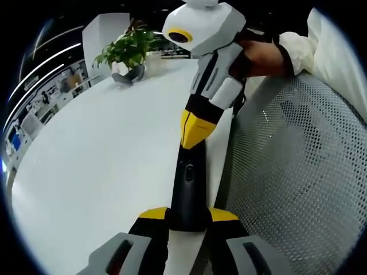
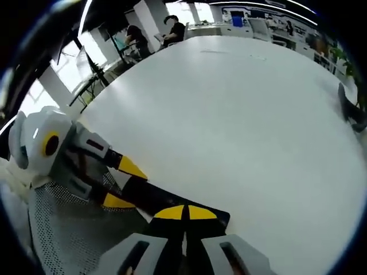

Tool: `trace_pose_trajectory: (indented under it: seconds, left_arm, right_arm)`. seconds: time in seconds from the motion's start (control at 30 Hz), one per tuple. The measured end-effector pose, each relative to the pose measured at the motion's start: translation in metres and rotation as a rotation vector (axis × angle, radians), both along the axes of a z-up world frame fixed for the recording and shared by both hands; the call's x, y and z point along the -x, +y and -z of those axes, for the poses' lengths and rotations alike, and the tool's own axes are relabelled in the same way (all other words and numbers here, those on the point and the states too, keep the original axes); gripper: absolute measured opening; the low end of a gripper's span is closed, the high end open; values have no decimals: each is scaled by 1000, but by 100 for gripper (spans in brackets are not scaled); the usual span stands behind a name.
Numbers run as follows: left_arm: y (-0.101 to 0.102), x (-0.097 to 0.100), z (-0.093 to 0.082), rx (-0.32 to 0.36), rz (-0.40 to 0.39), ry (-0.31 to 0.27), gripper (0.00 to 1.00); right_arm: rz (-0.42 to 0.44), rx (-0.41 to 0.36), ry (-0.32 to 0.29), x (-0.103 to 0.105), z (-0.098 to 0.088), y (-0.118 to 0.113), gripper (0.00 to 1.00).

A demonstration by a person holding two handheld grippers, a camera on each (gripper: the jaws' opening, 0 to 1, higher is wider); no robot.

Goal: Press the specified remote control buttons in sequence, fully releasing each button before pressing the next.

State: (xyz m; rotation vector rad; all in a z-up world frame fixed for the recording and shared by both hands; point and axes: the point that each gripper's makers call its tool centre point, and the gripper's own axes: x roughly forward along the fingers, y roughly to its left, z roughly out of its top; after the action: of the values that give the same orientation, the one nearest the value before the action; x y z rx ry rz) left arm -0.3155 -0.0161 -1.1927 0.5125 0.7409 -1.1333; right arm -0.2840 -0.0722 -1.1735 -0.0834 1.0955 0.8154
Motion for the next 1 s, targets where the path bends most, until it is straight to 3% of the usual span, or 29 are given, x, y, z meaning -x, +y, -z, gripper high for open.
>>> trace_pose_trajectory:
  seconds: [0.17,0.67,1.0]
  left_arm:
    - [0,-1,0,0,1,0,25]
    - [1,-2,-1,2,3,-2,25]
    - [1,-2,-1,5,2,-2,25]
  right_arm:
    - [17,-17,58,4,3,1,0]
    - [-25,5,79,13,7,5,0]
    - [14,-14,93,11,7,3,0]
